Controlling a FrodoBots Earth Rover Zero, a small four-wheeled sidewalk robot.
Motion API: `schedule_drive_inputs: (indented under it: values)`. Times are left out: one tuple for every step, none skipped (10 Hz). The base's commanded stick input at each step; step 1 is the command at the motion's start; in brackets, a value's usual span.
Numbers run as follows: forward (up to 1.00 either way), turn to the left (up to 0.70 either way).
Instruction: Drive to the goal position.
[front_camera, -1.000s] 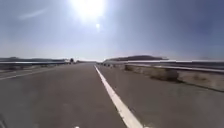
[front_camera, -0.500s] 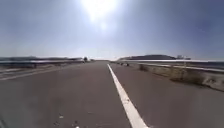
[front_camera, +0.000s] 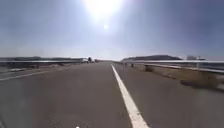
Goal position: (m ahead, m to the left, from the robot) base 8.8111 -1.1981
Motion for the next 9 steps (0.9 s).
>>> schedule_drive_inputs:
  values:
    - [0.70,0.00]
    - [0.70,0.00]
    - [0.70,0.00]
    - [0.70,0.00]
    - [0.70,0.00]
    - [0.70,0.00]
    - [0.70,0.00]
    - [0.70,0.00]
    - [0.70,0.00]
